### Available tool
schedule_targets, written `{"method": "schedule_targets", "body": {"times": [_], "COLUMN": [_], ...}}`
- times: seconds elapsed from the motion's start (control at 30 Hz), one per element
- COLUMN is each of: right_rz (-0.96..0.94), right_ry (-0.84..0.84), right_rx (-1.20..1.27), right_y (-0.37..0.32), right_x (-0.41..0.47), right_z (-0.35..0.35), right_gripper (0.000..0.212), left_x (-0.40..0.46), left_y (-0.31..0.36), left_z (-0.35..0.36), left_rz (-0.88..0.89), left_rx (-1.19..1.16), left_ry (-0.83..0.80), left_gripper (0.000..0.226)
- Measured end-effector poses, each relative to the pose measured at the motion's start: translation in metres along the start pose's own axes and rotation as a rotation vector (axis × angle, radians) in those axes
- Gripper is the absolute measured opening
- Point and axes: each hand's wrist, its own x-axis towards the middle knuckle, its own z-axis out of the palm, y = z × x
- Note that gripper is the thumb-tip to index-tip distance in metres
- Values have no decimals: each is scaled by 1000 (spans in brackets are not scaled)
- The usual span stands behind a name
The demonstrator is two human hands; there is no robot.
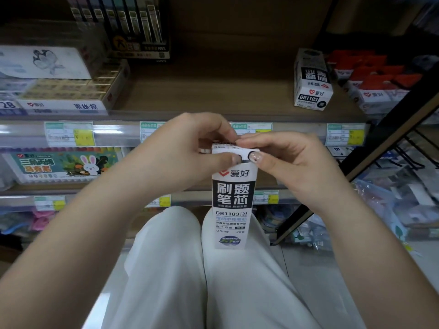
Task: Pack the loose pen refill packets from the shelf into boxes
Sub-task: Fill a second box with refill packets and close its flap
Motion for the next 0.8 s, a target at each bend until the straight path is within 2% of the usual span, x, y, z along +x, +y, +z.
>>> {"method": "schedule_targets", "body": {"times": [0.13, 0.3, 0.53, 0.63, 0.8], "right_rz": [0, 11, -13, -21, -24], "right_ry": [42, 87, 167, 173, 176], "right_rx": [0, 1, 82, 105, 133], "right_y": [1, 0, 0, 1, 3], "right_x": [-3, -3, -1, -1, -1], "right_z": [1, 5, 15, 18, 21], "right_gripper": [23, 22, 21, 20, 18], "left_x": [-3, -6, -7, -6, -4], "left_y": [-3, -4, -4, -3, -3], "left_z": [4, 13, 25, 29, 38], "left_rz": [-56, -219, -275, -282, -349], "left_rx": [-105, -396, -539, -606, -793], "left_ry": [30, 123, 204, 251, 311], "left_gripper": [38, 29, 33, 27, 28]}}
